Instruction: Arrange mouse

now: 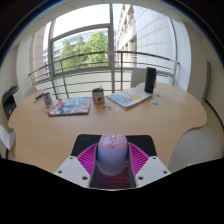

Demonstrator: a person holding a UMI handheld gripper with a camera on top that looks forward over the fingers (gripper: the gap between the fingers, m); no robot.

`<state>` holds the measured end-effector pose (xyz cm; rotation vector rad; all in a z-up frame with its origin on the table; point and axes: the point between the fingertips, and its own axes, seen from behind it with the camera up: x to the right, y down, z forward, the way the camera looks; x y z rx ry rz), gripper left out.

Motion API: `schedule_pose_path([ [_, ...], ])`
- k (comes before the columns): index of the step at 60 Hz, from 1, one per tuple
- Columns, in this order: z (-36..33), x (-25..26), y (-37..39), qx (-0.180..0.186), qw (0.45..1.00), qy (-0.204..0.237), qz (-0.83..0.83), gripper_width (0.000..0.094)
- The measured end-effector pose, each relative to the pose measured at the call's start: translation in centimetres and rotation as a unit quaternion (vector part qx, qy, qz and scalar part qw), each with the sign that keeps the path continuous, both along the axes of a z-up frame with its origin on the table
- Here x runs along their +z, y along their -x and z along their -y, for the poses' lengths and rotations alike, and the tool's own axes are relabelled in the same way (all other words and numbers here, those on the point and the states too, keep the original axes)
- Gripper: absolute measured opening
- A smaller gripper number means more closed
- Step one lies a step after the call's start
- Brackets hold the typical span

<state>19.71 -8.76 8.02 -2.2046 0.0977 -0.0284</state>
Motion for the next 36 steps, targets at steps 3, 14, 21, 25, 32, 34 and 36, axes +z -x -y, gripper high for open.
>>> schedule_pose_path([
  [3,-0.2,-3.2,-0.4,-0.003,1.0,0.019,0.002,0.0441],
  [14,0.1,-8.7,0.0,0.008,0.997,0.077,-0.012,0.0535],
  [21,0.2,-8.4,-0.3,0.011,0.997,0.074,0.001,0.0646],
  [25,0.7,-7.3,-0.3,0.007,0.998,0.066,0.012,0.0824],
  [32,2.5,-3.8,0.1,-0.007,0.998,0.048,0.026,0.0839],
  [34,3.3,-2.6,0.3,-0.012,0.999,0.04,0.031,0.0841],
  [36,4.3,-1.3,0.6,-0.018,0.999,0.032,0.035,0.084],
])
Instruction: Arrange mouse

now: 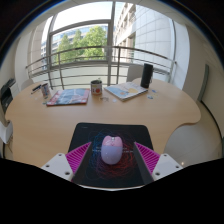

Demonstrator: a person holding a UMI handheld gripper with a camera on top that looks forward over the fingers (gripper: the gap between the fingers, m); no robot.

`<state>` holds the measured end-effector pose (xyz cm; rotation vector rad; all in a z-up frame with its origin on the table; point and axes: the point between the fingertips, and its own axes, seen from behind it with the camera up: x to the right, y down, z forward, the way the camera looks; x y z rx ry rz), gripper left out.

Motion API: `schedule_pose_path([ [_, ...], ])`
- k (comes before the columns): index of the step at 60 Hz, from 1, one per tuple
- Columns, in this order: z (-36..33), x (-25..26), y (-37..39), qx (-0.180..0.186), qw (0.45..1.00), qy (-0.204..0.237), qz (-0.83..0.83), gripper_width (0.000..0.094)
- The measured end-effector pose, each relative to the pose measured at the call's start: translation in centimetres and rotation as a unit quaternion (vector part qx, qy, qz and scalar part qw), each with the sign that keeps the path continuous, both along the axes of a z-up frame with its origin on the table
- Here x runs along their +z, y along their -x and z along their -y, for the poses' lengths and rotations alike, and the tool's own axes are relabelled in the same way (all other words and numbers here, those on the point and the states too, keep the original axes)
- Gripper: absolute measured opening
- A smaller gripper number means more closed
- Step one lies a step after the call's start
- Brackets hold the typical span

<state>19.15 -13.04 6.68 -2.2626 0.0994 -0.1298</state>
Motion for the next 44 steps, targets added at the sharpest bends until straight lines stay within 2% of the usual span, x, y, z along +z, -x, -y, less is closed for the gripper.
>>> schedule_pose_path([
  [10,6.5,6.2,2.2,-0.021,0.999,-0.036,0.02,0.0845],
  [18,11.9,9.0,3.9,-0.037,0.997,-0.051,0.035,0.0844],
  [34,18.1,10.9,5.8,-0.057,0.996,-0.058,0.041,0.0843],
  [44,18.7,11.3,6.9,-0.049,0.996,-0.06,0.043,0.0843],
])
